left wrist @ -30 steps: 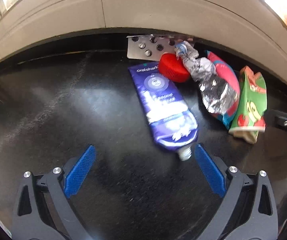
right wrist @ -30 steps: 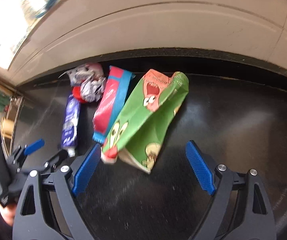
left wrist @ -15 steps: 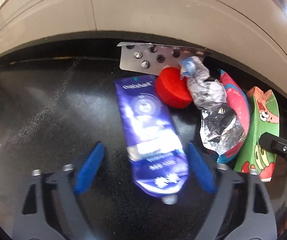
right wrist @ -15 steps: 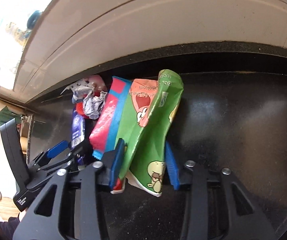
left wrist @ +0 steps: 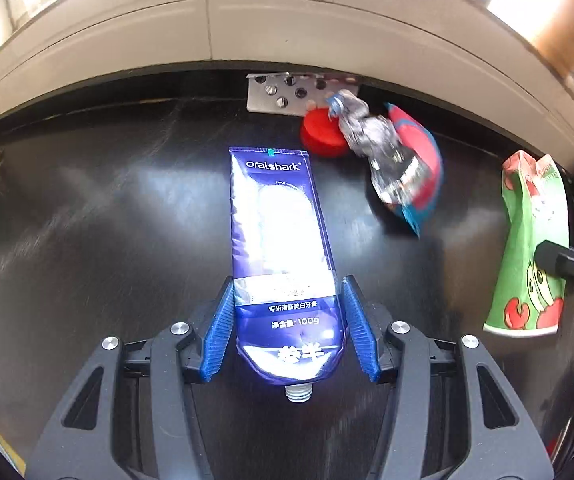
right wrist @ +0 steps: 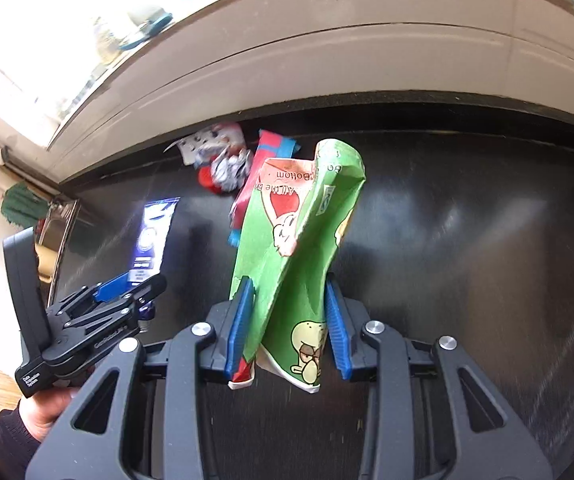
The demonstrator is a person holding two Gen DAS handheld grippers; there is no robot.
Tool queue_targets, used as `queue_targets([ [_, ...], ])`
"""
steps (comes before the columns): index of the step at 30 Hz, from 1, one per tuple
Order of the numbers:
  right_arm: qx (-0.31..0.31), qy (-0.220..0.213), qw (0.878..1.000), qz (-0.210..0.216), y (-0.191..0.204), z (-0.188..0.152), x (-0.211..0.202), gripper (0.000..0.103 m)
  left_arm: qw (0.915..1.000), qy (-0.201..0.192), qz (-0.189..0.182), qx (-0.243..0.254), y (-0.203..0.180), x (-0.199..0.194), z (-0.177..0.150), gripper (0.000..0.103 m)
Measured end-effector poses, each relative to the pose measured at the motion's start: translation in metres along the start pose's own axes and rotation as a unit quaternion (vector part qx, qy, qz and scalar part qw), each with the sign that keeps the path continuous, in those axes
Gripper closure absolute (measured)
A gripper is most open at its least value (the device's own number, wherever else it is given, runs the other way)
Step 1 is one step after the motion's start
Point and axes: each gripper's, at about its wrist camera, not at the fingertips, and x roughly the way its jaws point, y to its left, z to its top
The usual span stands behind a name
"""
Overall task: Collect trash
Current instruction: 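Grasp the blue toothpaste tube with left tool while right tool grasps green snack bag, then carry tube and snack bag over the bin and open both tools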
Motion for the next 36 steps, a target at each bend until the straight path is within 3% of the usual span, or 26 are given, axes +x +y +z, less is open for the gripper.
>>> queue_targets([
  [12, -0.025, -0.001, 1.000, -0.017, 0.021, -0.074, -0.031, 0.067, 0.9994, -0.017, 0.004, 0.030, -0.017, -0.063, -0.086, 0.051],
  [21, -0.051, -0.001, 0.999, -0.008, 0.053, -0.082, -0.031, 0.067, 0.9993, -0.025, 0.013, 0.025, 0.007, -0.089, -0.116, 0.051],
  [29, -0.151, 0.022, 0.988, 0.035, 0.143, -0.087, -0.010, 0.067, 0.9969, -0.053, 0.048, -0.031, 0.064, -0.128, -0.141, 0.051],
  [36, -0.268, 0.065, 0.957, 0.093, 0.256, -0.115, 0.021, 0.067, 0.9852, -0.066, 0.104, -0.119, 0.141, -0.171, -0.194, 0.051],
])
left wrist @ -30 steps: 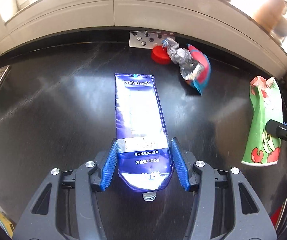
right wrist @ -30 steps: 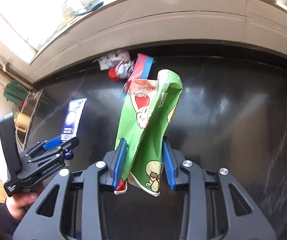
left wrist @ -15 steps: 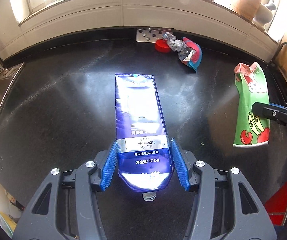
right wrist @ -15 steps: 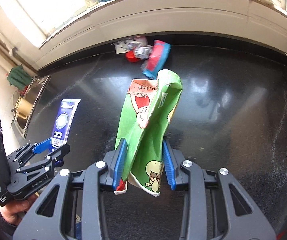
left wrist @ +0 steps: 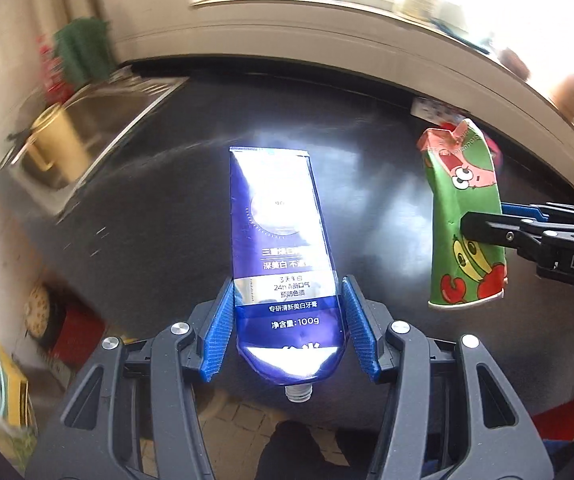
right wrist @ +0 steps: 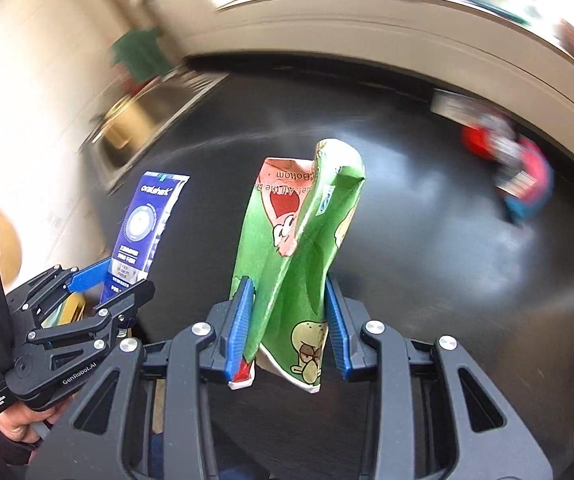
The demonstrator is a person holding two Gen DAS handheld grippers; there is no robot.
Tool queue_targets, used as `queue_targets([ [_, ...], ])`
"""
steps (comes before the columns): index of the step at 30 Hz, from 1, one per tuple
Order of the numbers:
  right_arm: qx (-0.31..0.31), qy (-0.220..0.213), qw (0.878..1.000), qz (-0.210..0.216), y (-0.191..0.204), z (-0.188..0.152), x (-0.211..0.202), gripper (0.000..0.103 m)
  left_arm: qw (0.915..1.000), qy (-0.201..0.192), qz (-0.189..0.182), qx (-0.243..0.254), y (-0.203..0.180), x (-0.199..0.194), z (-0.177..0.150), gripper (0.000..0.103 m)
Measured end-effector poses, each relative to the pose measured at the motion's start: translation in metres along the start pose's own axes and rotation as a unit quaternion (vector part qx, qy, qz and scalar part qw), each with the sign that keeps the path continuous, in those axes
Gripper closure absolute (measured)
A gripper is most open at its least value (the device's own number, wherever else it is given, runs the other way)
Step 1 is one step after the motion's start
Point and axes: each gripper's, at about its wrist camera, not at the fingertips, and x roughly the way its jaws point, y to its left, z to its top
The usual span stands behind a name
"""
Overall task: Collect trash
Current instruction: 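Carry tube and snack bag over the bin and open both tools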
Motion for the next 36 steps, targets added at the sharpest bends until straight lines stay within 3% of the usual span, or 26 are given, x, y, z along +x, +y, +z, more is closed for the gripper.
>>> queue_targets([
  [4, -0.082, 0.038, 0.995, 0.051, 0.079, 0.011, 0.037, 0.067, 0.9965, 0.008, 0.045, -0.071, 0.061, -0.014, -0.030, 0.051],
  [7, -0.134, 0.064, 0.985, 0.083, 0.132, 0.011, 0.060, 0.067, 0.9890, 0.018, 0.074, -0.127, 0.104, -0.025, -0.061, 0.051],
  [11, -0.206, 0.104, 0.965, 0.121, 0.205, -0.001, 0.089, 0.067, 0.9749, 0.034, 0.112, -0.190, 0.154, -0.038, -0.104, 0.051],
  [16, -0.274, 0.149, 0.939, 0.147, 0.283, -0.024, 0.127, 0.067, 0.9588, 0.053, 0.132, -0.246, 0.201, -0.041, -0.154, 0.051],
  [19, -0.298, 0.166, 0.928, 0.148, 0.312, -0.033, 0.150, 0.067, 0.9490, 0.064, 0.136, -0.278, 0.230, -0.032, -0.180, 0.051],
  [26, -0.327, 0.194, 0.916, 0.131, 0.363, -0.044, 0.208, 0.066, 0.9379, 0.083, 0.138, -0.307, 0.272, 0.004, -0.211, 0.051],
  [36, -0.347, 0.211, 0.907, 0.109, 0.388, -0.041, 0.249, 0.065, 0.9383, 0.093, 0.124, -0.309, 0.297, 0.029, -0.219, 0.051],
])
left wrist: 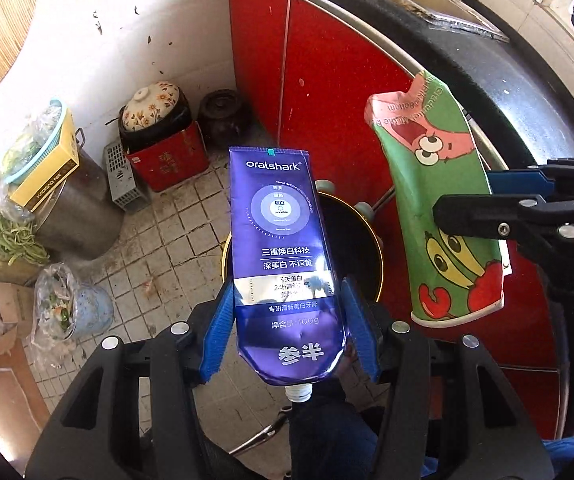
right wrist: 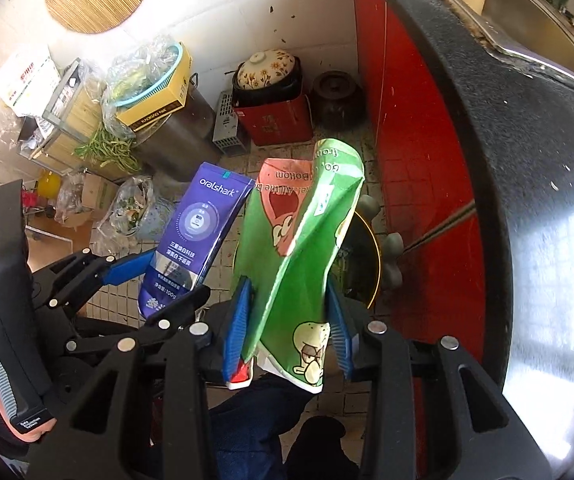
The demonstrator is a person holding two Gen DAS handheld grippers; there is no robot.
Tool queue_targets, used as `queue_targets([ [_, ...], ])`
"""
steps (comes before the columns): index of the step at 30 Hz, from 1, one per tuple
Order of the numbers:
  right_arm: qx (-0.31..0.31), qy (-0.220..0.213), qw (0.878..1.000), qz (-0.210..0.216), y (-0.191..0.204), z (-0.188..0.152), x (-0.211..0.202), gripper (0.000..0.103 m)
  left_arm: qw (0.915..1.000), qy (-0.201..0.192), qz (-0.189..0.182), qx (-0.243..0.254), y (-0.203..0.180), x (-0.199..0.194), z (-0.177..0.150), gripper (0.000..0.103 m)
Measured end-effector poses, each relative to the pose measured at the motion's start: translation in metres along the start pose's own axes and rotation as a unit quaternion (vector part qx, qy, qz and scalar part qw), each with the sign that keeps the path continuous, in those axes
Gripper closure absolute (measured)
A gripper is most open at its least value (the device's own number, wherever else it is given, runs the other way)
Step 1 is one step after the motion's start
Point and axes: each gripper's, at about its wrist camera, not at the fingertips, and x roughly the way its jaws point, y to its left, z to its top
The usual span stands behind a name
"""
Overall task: Collect trash
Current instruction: 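Carry tube and snack bag over the bin and open both tools, then return both tools to the countertop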
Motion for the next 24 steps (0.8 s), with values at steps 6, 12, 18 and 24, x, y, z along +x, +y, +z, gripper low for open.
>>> queue_targets([
  [6, -0.012, -0.001, 1.000, -0.023, 0.004, 0.007, 0.007, 0.044, 0.9998, -0.011, 0.004, 0.017, -0.002, 0.005, 0.003, 0.039],
  [12, -0.005, -0.019, 0.999, -0.030, -0.004, 0.000, -0.010, 0.039, 0.9995, -0.018, 0.004, 0.026, -0.004, 0.003, 0.005, 0.025],
  [18, 0.053, -0.071, 0.995, -0.040, -0.039, -0.037, -0.074, 0.027, 0.9977, -0.041, 0.004, 0.055, -0.028, -0.024, 0.012, 0.011],
  [24, 0.160, -0.147, 0.969, -0.122, -0.112, -0.120, -0.173, 0.018, 0.9861, -0.080, -0.026, 0.143, -0.111, -0.064, 0.027, 0.007],
])
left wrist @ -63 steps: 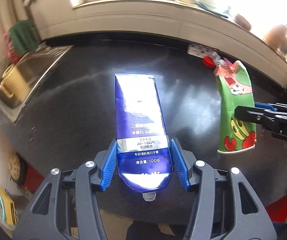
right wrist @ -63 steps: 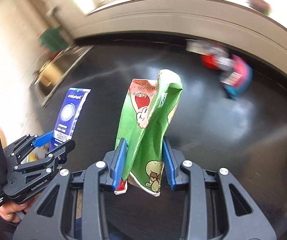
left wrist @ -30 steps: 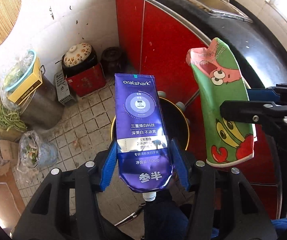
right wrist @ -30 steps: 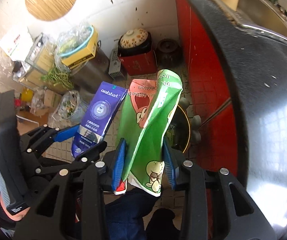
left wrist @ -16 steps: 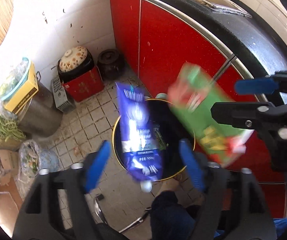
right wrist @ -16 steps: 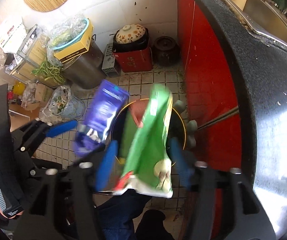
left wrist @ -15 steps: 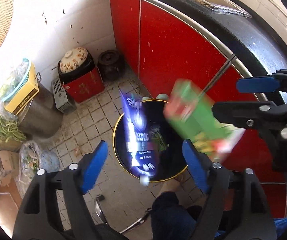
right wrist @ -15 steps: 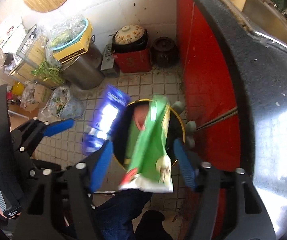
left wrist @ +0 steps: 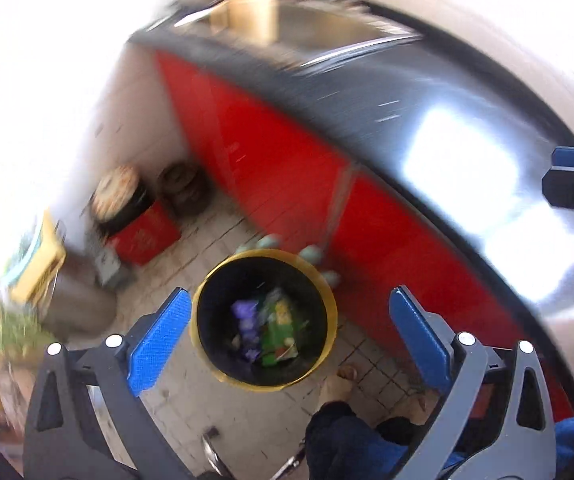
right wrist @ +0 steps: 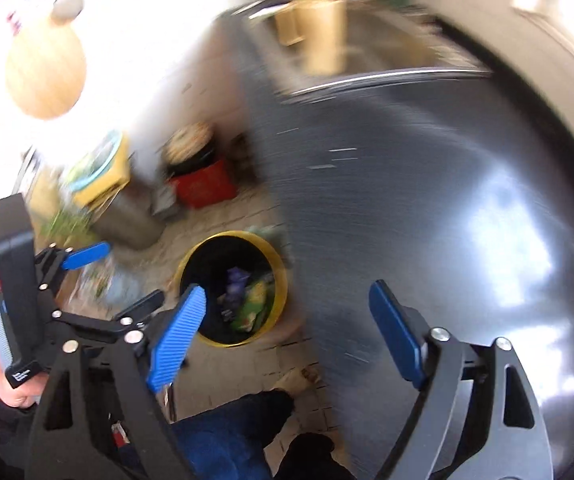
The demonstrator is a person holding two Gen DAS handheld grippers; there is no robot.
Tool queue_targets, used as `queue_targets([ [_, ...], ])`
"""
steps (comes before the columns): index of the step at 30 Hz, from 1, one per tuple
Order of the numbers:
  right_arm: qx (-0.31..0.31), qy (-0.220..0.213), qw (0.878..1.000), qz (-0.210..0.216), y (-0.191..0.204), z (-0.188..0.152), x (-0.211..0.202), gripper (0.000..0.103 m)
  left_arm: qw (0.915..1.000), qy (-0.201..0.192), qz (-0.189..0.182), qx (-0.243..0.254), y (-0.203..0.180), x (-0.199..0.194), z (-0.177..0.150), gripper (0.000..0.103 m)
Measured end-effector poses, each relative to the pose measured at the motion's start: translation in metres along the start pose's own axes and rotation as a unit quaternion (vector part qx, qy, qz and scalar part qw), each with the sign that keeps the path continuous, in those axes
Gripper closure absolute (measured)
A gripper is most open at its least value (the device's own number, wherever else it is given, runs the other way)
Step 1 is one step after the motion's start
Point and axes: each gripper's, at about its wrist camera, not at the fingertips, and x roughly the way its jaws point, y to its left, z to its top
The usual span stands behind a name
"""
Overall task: Collect trash
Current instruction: 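Return both tools to the countertop, then grasp the foil ball with left tool while right tool grasps red-blue wrapper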
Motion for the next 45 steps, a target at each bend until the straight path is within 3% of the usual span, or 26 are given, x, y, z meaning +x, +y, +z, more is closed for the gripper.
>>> queue_targets([
  [4, 0.087, -0.044, 0.993, -0.072, -0.080, -0.033, -0.060, 0.015, 0.9946, -0.019, -0.058, 0.085, -0.082, -0.010, 0.033, 0.007],
  [6, 0.145, -0.061, 0.980, -0.120, -0.122, -0.060, -0.093, 0.015, 0.9861, -0.026, -0.091, 0.136, -0.132, -0.014, 0.048, 0.007],
  [10, 0.247, -0.087, 0.949, -0.174, -0.184, -0.115, -0.144, 0.015, 0.9614, -0.042, -0.154, 0.224, -0.222, -0.024, 0.063, 0.007],
  [13, 0.309, -0.103, 0.924, -0.200, -0.227, -0.160, -0.174, 0.015, 0.9378, -0.055, -0.195, 0.282, -0.289, -0.037, 0.067, 0.007],
  [15, 0.344, -0.112, 0.908, -0.212, -0.246, -0.188, -0.192, 0.015, 0.9272, -0.059, -0.210, 0.305, -0.321, -0.042, 0.064, 0.007],
  [20, 0.390, -0.126, 0.886, -0.216, -0.270, -0.230, -0.212, 0.015, 0.9071, -0.061, -0.230, 0.347, -0.384, -0.054, 0.049, 0.007],
  [25, 0.411, -0.126, 0.881, -0.198, -0.291, -0.240, -0.206, 0.016, 0.9017, -0.052, -0.233, 0.361, -0.405, -0.048, 0.049, 0.007],
  [33, 0.426, -0.120, 0.882, -0.162, -0.338, -0.234, -0.186, 0.026, 0.9037, -0.045, -0.234, 0.356, -0.446, -0.031, 0.074, 0.007],
  [40, 0.413, -0.087, 0.894, -0.151, -0.406, -0.204, -0.136, 0.038, 0.9028, -0.035, -0.232, 0.361, -0.495, 0.001, 0.095, 0.007],
  [45, 0.434, -0.063, 0.890, -0.127, -0.460, -0.195, -0.096, 0.042, 0.9032, -0.025, -0.227, 0.363, -0.523, 0.026, 0.102, 0.007],
])
